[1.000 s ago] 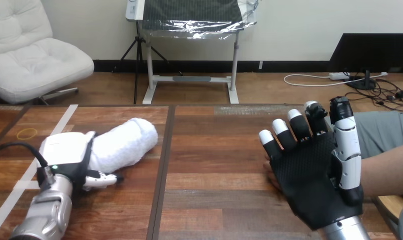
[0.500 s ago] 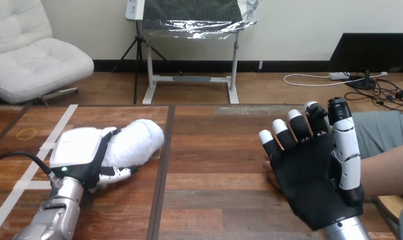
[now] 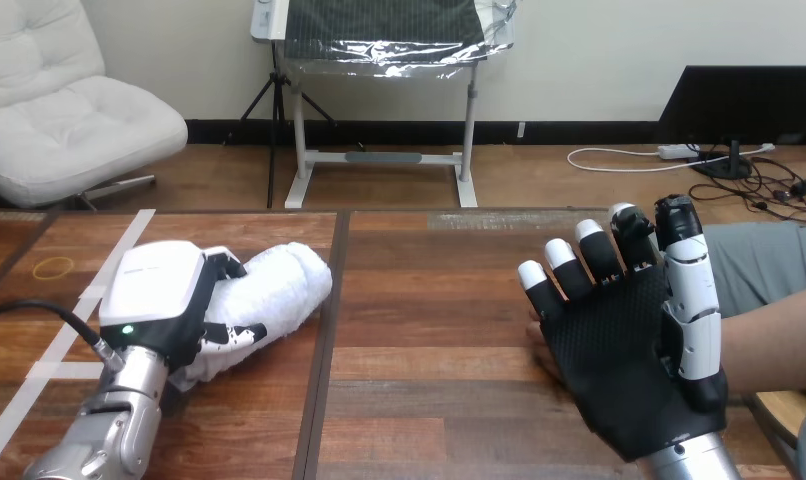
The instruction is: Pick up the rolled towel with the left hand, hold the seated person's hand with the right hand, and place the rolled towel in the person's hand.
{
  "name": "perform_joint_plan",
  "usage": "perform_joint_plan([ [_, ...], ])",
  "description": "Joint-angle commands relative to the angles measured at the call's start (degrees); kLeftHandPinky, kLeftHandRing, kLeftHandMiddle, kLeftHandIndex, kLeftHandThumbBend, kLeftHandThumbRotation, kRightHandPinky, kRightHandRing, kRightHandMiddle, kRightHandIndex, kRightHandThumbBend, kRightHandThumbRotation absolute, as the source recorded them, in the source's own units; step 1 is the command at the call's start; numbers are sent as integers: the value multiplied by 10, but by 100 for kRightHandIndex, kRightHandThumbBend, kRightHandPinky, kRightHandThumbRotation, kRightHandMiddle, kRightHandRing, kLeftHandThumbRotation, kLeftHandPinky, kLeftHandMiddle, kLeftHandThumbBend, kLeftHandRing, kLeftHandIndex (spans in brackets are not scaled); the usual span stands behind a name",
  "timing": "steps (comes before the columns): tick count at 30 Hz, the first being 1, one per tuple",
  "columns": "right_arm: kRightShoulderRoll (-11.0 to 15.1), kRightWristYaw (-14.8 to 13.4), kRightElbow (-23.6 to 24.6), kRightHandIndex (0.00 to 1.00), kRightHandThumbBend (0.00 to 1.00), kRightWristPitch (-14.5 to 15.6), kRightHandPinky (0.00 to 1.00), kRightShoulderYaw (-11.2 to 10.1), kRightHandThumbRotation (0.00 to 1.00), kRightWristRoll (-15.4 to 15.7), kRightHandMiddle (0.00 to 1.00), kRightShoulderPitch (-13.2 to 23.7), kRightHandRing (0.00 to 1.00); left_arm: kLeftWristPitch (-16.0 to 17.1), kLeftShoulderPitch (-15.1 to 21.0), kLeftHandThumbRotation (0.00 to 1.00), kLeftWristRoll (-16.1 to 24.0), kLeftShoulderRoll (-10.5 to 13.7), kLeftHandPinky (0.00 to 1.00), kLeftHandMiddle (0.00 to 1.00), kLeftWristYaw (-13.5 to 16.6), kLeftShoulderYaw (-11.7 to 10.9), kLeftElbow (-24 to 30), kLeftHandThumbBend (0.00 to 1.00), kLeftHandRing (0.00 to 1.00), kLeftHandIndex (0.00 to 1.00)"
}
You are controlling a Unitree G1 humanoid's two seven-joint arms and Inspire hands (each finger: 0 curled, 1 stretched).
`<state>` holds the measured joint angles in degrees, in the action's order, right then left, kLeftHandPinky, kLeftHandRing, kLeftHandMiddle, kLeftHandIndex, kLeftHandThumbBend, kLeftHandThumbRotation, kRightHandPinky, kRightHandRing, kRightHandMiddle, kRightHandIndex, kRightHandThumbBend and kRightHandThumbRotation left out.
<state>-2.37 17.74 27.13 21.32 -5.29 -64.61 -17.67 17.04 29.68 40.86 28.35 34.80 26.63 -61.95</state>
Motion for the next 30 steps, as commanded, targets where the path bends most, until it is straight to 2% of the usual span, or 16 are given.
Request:
perform_joint_plan([
  [1,-14,0,18,35,51,-4,15,10,30,-2,33,-67,23,7,17,1,5,-3,28,41,4,3,-18,61,34,51],
  [20,-12,5,14,36,52,1,15,7,30,-11,33,-71,24,5,15,0,15,-2,32,42,8,11,-27,61,36,51],
  [30,-10,3,17,36,53,6,15,3,29,-18,33,-77,24,11,8,0,9,0,31,42,4,6,-15,61,36,52],
])
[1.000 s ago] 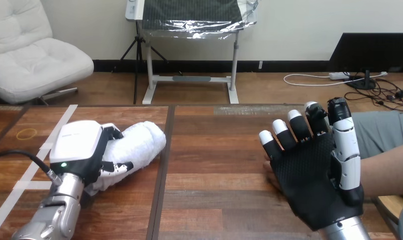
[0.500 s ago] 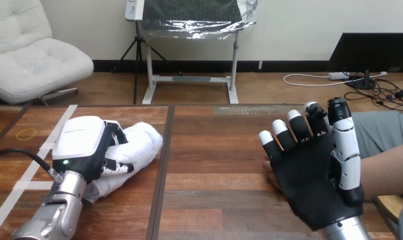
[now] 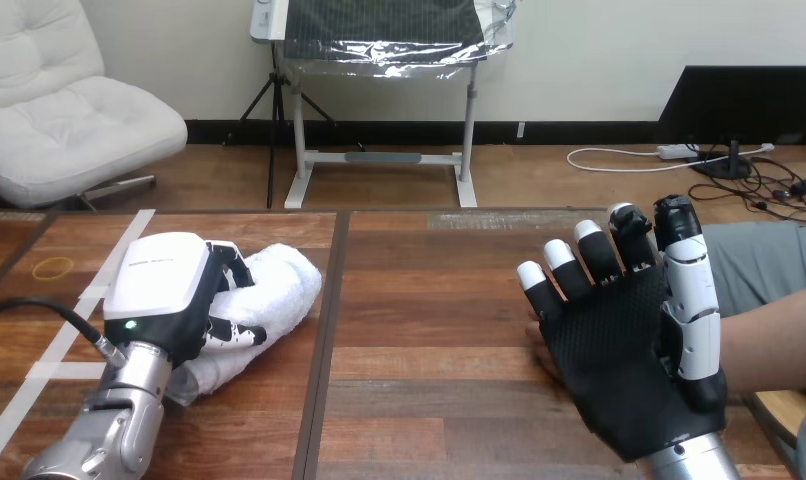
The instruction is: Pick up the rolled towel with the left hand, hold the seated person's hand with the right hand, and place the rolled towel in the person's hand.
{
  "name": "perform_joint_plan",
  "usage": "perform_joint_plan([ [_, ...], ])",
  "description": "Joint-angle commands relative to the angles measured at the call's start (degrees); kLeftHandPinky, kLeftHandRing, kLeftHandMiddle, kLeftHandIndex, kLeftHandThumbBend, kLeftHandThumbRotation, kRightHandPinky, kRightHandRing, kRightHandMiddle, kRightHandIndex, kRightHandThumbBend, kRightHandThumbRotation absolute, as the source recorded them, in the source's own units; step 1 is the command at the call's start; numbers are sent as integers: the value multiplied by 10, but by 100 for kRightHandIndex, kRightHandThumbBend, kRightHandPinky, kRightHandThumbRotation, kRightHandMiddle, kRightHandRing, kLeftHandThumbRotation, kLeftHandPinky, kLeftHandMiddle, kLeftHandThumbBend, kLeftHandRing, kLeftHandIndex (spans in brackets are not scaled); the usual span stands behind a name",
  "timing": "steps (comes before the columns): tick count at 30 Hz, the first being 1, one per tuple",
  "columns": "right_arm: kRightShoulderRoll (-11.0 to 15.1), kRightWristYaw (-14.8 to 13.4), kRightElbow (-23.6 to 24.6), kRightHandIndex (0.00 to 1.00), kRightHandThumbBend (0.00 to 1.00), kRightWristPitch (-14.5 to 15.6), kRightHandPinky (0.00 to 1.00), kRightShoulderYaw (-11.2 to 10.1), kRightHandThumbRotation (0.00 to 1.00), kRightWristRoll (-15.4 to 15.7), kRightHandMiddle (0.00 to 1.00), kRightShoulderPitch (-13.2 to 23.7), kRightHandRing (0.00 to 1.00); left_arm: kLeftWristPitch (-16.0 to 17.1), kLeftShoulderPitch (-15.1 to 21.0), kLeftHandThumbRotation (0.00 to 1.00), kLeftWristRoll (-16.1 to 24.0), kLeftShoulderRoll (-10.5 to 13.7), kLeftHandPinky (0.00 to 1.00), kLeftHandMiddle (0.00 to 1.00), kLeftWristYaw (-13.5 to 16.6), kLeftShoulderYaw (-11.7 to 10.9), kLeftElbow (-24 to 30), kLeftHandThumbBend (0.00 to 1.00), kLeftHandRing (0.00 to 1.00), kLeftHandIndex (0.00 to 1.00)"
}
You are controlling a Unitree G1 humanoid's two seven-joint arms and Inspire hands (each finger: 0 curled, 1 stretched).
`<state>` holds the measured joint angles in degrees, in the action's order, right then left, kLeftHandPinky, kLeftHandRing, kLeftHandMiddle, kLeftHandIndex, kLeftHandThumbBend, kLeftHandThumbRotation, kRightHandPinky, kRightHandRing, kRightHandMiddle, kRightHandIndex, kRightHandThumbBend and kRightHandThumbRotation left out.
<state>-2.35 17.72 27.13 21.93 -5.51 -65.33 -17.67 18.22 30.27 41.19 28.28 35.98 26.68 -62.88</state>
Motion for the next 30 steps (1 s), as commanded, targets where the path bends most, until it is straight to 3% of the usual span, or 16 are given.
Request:
perform_joint_plan([
  [1,-10,4,17,36,53,0,15,5,29,-11,33,-77,24,-1,1,0,6,1,31,42,-7,6,-5,61,36,52],
  [20,-6,12,20,36,51,0,15,5,31,-3,33,-82,24,1,-1,0,9,2,32,43,-3,7,-1,61,37,53],
  [30,-7,20,15,36,51,-2,16,4,32,3,34,-78,24,-19,1,1,16,0,36,46,1,9,0,62,41,54],
])
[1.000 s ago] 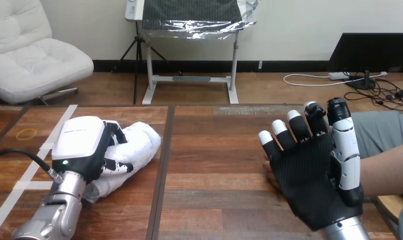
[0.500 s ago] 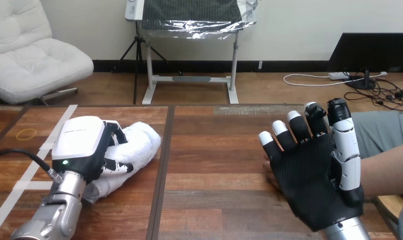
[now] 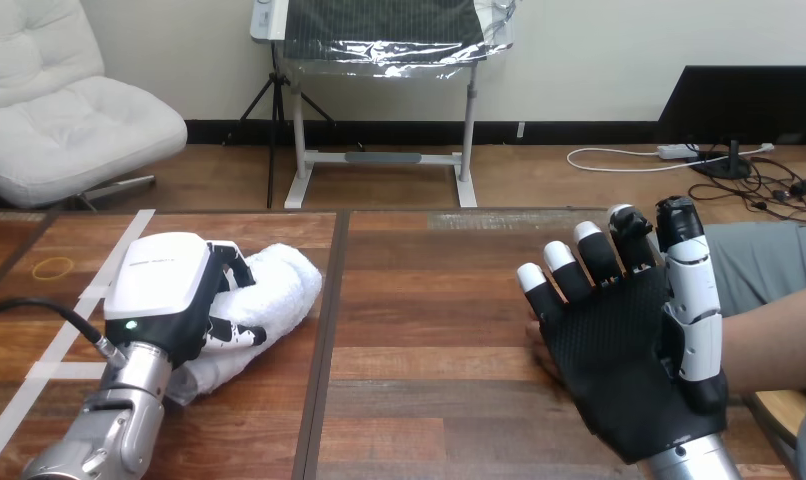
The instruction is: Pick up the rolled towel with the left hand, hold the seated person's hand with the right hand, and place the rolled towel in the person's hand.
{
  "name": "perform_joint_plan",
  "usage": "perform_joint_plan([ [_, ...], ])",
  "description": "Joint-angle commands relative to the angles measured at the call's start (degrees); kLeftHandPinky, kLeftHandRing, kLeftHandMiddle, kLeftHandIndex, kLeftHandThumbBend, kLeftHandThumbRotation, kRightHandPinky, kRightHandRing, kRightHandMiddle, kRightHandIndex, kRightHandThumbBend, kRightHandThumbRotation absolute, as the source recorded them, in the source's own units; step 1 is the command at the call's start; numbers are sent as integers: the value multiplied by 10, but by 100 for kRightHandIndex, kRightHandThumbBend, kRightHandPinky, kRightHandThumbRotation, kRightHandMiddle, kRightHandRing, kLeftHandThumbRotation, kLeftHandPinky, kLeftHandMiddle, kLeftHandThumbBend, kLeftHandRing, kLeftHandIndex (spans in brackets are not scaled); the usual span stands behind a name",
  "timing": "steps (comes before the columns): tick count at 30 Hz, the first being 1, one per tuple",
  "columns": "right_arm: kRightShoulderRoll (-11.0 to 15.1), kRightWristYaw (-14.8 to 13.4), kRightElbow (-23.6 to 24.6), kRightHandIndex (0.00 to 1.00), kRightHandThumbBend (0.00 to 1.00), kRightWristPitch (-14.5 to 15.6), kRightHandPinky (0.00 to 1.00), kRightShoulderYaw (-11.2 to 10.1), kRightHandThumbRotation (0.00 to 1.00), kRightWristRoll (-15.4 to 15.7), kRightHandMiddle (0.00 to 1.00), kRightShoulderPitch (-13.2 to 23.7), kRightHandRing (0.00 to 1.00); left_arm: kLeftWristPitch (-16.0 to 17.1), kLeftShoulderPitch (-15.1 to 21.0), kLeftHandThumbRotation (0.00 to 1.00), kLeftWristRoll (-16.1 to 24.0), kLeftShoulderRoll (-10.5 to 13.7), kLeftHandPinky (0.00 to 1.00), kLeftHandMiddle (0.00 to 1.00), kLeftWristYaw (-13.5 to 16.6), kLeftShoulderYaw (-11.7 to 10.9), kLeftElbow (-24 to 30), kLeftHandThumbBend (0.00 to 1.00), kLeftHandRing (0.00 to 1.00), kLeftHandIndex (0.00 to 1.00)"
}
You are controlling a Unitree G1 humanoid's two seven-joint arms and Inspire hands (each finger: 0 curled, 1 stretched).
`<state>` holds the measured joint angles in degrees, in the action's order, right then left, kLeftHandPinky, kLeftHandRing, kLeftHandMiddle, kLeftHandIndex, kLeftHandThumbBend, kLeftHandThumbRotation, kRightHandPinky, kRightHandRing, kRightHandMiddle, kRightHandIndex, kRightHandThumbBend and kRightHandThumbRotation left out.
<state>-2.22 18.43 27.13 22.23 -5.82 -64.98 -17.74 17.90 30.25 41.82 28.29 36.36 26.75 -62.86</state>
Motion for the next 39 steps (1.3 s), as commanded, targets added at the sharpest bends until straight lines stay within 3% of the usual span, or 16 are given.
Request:
perform_joint_plan([
  [1,-8,12,15,36,51,-5,16,7,32,-1,34,-77,24,-19,1,1,9,0,37,47,-4,7,1,62,42,54],
  [6,-8,10,13,37,51,-1,16,5,32,-6,34,-74,25,-34,-4,7,8,0,40,50,-18,3,19,62,45,55],
  [14,-7,6,13,37,52,0,17,4,31,-2,35,-69,25,-82,-13,25,12,3,48,59,-54,2,58,63,55,63],
  [15,-7,5,13,37,52,0,17,4,31,-1,35,-68,25,-89,-15,31,13,4,52,63,-59,2,63,64,58,67],
  [19,-8,5,13,37,51,1,16,3,31,-1,35,-67,25,-112,-21,38,13,3,58,69,-75,-1,83,67,65,72],
  [27,-7,8,9,37,51,3,16,1,31,-2,35,-63,25,-183,-33,45,13,-3,77,83,-115,-6,129,76,80,85],
  [35,-6,6,10,37,51,6,16,-1,31,-3,35,-60,25,-256,-37,50,16,-10,88,92,-161,-7,171,82,90,93],
  [39,-6,0,12,37,52,9,16,-2,30,-5,35,-60,25,-273,-34,52,21,-10,90,94,-172,-4,175,83,93,94],
])
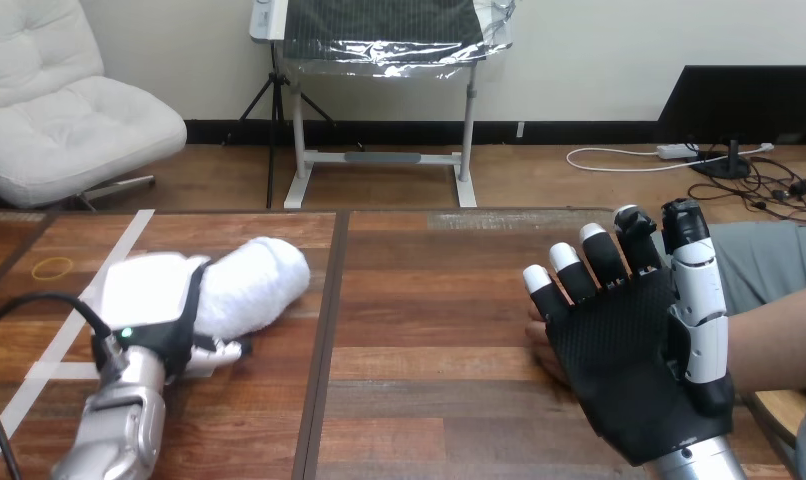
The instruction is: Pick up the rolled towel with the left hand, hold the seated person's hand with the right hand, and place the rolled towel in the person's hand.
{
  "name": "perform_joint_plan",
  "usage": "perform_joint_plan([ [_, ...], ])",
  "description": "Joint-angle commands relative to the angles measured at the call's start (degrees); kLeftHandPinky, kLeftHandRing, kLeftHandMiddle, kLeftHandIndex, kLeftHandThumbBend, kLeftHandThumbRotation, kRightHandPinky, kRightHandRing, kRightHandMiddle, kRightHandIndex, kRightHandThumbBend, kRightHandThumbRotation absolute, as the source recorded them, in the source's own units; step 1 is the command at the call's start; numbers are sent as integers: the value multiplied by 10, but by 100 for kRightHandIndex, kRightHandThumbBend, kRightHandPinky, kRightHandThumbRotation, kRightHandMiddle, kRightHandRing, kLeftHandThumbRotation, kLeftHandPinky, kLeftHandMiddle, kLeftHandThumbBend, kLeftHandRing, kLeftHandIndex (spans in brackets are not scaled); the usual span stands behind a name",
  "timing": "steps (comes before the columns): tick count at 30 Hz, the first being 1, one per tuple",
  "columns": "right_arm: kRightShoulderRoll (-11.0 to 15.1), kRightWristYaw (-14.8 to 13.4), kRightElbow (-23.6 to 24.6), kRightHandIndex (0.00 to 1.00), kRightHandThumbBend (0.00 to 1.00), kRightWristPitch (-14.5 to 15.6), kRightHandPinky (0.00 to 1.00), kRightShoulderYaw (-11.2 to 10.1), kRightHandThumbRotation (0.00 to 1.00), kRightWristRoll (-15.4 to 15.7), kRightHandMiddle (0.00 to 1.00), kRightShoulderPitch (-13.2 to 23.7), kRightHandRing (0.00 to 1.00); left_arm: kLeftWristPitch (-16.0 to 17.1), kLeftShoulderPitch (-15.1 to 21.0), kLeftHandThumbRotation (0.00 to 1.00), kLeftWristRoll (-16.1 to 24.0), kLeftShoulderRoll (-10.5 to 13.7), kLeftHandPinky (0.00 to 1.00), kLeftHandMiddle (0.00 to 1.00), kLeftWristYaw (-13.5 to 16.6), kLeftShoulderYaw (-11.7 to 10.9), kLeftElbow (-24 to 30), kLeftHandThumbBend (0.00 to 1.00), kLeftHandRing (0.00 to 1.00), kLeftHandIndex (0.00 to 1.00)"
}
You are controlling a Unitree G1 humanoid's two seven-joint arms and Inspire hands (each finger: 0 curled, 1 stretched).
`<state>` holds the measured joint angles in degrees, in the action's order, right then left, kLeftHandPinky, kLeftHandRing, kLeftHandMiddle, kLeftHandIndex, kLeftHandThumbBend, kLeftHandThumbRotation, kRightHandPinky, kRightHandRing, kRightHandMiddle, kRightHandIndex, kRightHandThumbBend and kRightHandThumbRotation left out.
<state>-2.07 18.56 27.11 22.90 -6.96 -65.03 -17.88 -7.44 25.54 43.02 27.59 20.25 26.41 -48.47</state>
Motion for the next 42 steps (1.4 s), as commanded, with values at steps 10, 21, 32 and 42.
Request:
perform_joint_plan([
  [10,-9,3,10,36,52,4,15,8,29,-5,34,-58,24,-52,24,58,21,-5,92,96,-44,7,31,85,94,96],
  [21,-7,10,8,37,52,3,17,7,30,-2,34,-58,25,-57,34,59,24,-7,92,96,-58,10,20,88,94,96],
  [32,-3,12,8,37,52,7,17,4,30,-3,35,-61,25,-56,42,61,30,-12,93,96,-62,10,-2,89,94,96],
  [42,-4,25,5,37,51,1,16,0,30,8,35,-62,25,-28,46,58,22,-14,90,94,-33,3,-33,89,92,94],
])
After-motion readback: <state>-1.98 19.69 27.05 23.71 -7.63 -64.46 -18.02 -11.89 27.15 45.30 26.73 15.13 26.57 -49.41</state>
